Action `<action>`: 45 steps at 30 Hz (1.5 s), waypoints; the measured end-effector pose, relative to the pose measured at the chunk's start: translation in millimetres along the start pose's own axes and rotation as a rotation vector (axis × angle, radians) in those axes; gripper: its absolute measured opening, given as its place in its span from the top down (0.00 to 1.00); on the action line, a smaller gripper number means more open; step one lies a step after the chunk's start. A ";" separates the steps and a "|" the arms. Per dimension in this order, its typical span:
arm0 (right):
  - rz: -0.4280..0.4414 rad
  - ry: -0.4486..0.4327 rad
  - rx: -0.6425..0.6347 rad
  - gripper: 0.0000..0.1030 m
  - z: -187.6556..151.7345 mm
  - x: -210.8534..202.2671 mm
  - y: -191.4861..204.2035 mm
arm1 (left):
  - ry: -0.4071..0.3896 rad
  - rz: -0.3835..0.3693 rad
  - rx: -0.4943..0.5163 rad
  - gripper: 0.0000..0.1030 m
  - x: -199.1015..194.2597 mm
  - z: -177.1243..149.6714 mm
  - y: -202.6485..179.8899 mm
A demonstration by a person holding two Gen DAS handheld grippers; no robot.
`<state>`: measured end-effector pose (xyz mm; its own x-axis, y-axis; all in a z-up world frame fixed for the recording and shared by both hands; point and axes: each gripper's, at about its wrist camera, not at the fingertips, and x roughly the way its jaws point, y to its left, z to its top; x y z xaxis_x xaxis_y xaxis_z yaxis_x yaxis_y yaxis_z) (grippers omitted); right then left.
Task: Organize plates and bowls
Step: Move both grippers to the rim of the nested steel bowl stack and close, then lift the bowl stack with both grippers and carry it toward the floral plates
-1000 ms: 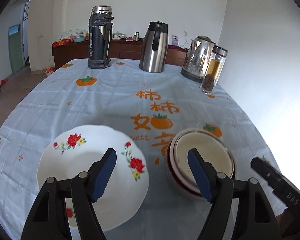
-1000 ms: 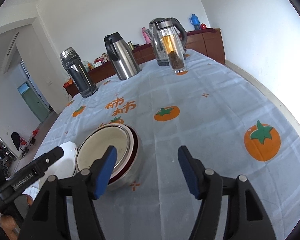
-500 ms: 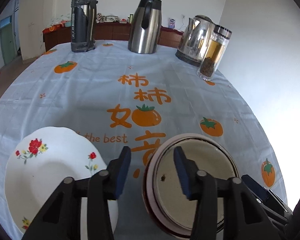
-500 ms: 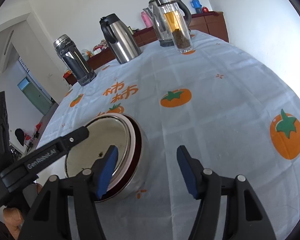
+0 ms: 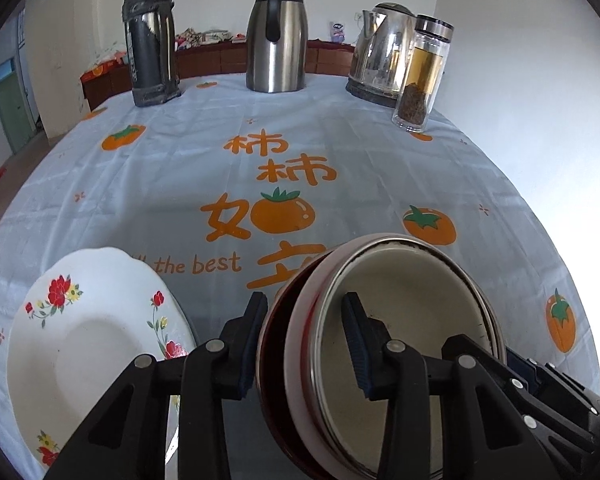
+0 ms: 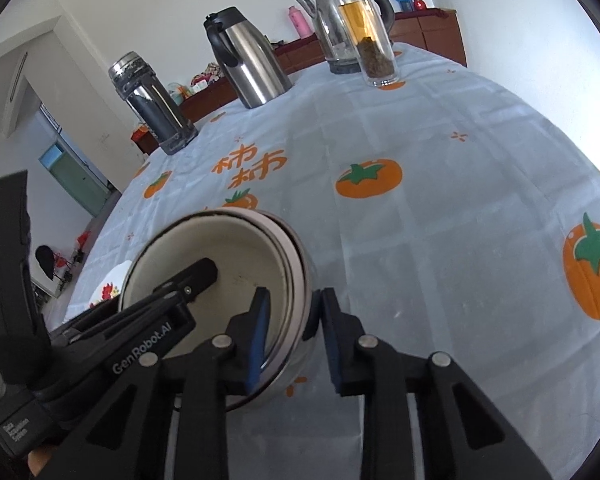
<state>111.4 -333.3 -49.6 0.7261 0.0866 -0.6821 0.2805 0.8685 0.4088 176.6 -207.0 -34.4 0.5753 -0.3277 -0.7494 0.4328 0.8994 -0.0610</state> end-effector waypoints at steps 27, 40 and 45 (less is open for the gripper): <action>-0.061 0.000 0.015 0.75 -10.0 -27.2 -20.1 | 0.016 -0.013 0.095 0.59 -5.5 -20.1 -34.5; -0.068 -0.024 -0.007 0.71 -11.2 -27.1 -15.8 | 0.018 -0.059 0.033 0.63 -1.2 -22.3 -27.2; -0.074 -0.034 -0.005 0.71 -11.1 -26.1 -15.2 | 0.015 -0.060 0.029 0.64 -0.9 -22.1 -26.6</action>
<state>81.2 -343.4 -44.7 0.7242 0.0058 -0.6896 0.3308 0.8745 0.3548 149.3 -224.3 -46.7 0.5371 -0.3765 -0.7548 0.4862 0.8694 -0.0877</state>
